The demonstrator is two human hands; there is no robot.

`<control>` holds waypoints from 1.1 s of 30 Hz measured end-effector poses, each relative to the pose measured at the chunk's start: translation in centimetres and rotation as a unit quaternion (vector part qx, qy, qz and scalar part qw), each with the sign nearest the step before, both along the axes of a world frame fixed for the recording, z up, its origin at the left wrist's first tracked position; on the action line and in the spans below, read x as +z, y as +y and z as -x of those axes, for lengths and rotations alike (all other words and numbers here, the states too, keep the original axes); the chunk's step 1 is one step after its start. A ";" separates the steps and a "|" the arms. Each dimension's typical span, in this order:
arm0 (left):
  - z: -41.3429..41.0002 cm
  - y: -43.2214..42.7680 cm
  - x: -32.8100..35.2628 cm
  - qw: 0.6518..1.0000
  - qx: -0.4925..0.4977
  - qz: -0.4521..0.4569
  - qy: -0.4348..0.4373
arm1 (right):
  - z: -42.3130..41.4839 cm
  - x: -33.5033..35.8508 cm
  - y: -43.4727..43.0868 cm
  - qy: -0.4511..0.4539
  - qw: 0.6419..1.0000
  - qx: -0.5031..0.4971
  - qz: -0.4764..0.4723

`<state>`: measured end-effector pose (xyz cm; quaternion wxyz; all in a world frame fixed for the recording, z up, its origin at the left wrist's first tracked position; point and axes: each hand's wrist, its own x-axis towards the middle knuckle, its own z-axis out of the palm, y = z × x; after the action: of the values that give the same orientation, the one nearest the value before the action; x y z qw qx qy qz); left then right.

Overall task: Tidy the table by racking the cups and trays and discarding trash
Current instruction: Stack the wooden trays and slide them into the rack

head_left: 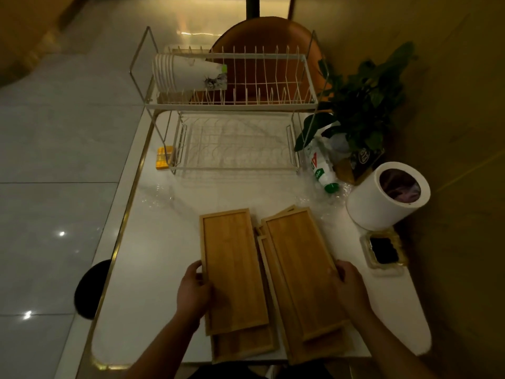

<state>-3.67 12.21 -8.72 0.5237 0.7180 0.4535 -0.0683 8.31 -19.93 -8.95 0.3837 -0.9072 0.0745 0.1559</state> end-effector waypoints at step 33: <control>-2.3 -5.2 3.8 0.980 0.032 0.151 -0.129 | -1.3 2.4 -3.2 -0.003 0.999 -0.015 0.028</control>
<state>-1.34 6.97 -4.91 0.6819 0.6189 0.3890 -0.0257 9.57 -23.16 -6.56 0.3602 -0.9169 0.0919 0.1454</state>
